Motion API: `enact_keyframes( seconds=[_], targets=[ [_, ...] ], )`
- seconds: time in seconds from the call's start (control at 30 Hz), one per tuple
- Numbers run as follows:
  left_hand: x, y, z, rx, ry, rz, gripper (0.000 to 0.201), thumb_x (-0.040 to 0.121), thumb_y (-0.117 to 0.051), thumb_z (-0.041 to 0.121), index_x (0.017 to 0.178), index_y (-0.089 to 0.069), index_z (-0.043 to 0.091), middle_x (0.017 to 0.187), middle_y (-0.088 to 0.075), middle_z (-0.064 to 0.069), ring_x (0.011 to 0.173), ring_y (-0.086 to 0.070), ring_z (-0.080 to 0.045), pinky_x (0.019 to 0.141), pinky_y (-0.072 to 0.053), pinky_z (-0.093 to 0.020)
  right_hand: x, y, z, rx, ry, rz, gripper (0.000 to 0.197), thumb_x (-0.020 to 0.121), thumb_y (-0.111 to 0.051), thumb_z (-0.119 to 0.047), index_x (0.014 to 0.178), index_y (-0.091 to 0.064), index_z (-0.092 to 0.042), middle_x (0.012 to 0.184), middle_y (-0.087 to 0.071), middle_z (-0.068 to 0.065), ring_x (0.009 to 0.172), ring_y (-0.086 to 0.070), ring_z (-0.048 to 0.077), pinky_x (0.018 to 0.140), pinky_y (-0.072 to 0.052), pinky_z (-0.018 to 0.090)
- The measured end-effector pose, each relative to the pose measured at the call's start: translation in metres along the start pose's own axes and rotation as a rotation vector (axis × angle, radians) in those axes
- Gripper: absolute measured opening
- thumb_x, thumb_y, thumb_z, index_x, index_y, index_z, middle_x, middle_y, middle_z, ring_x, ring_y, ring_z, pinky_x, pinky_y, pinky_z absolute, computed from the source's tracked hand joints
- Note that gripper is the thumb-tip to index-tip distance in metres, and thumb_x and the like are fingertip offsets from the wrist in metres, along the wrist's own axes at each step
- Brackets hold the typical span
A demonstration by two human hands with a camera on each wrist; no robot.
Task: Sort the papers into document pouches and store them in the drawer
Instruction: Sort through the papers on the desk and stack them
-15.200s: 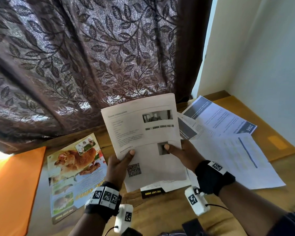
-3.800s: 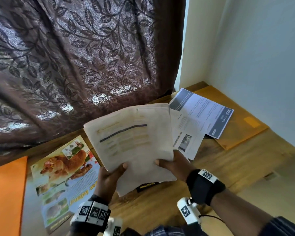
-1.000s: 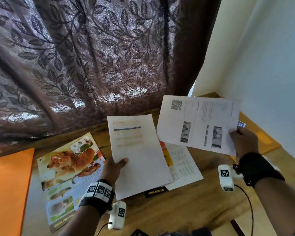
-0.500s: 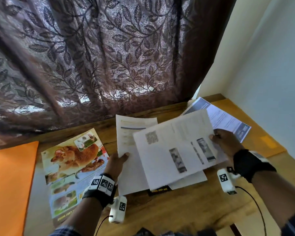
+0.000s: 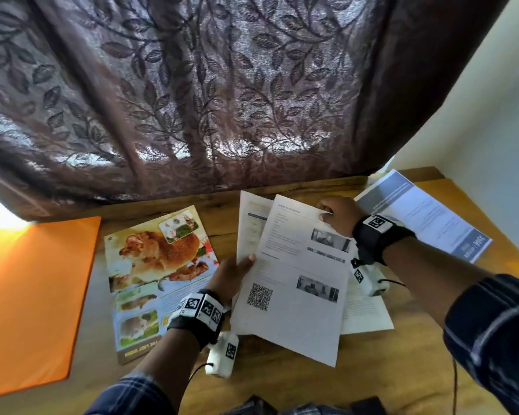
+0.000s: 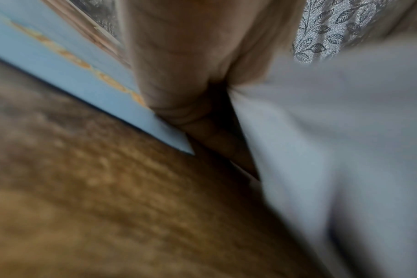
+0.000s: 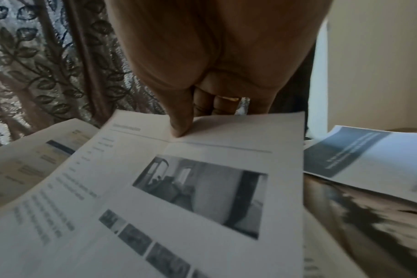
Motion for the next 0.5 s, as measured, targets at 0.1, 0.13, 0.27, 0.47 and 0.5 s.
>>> enact_keyframes(
  seconds=[0.1, 0.13, 0.27, 0.47, 0.5],
  targets=[
    [0.002, 0.002, -0.003, 0.035, 0.011, -0.016, 0.029, 0.094, -0.065, 0.033, 0.114, -0.067, 0.012, 0.105, -0.077, -0.006, 0.093, -0.075, -0.024, 0.086, -0.059, -0.054, 0.015, -0.011, -0.021, 0.003, 0.045, 0.022, 0.026, 0.094, -0.06, -0.014, 0.074, -0.046, -0.024, 0.086, -0.064, 0.01, 0.087, -0.054, 0.028, 0.072, -0.03, 0.027],
    [0.002, 0.002, -0.003, 0.038, 0.006, -0.023, 0.029, 0.093, -0.067, 0.03, 0.115, -0.066, 0.012, 0.107, -0.077, -0.006, 0.094, -0.075, -0.024, 0.086, -0.059, -0.054, 0.019, -0.014, -0.027, -0.011, 0.048, 0.032, 0.035, 0.095, -0.059, -0.016, 0.069, -0.04, -0.031, 0.08, -0.06, 0.006, 0.083, -0.048, 0.023, 0.073, -0.029, 0.027],
    [0.003, 0.003, -0.006, 0.012, 0.022, -0.026, 0.02, 0.094, -0.067, 0.026, 0.112, -0.067, 0.017, 0.107, -0.077, -0.004, 0.096, -0.075, -0.024, 0.086, -0.059, -0.052, 0.024, -0.014, -0.047, -0.053, 0.086, 0.145, 0.019, 0.095, -0.059, -0.03, 0.113, -0.062, -0.03, 0.114, -0.07, -0.001, 0.109, -0.062, 0.026, 0.098, -0.043, 0.041],
    [-0.004, 0.007, -0.006, -0.189, 0.058, 0.069, 0.023, 0.098, -0.062, 0.021, 0.119, -0.065, 0.011, 0.109, -0.076, -0.011, 0.099, -0.073, -0.031, 0.091, -0.056, -0.057, 0.007, -0.02, -0.011, 0.251, -0.131, 0.294, 0.056, 0.08, -0.058, -0.04, 0.132, -0.052, -0.02, 0.134, -0.06, 0.008, 0.124, -0.055, 0.032, 0.1, -0.048, 0.043],
    [-0.007, 0.006, -0.005, -0.218, 0.057, 0.071, 0.025, 0.098, -0.061, 0.021, 0.121, -0.064, 0.01, 0.11, -0.076, -0.011, 0.099, -0.073, -0.032, 0.091, -0.056, -0.057, 0.002, -0.027, -0.001, 0.34, -0.183, 0.307, 0.055, 0.081, -0.059, -0.039, 0.131, -0.052, -0.017, 0.132, -0.06, 0.01, 0.123, -0.055, 0.033, 0.098, -0.047, 0.041]
  ],
)
Point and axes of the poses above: each hand's wrist, its own x-axis towards the middle knuckle, its own y-axis out of the back of the hand, z = x × y, the point moved 4 cm from there along x, towards the middle knuckle
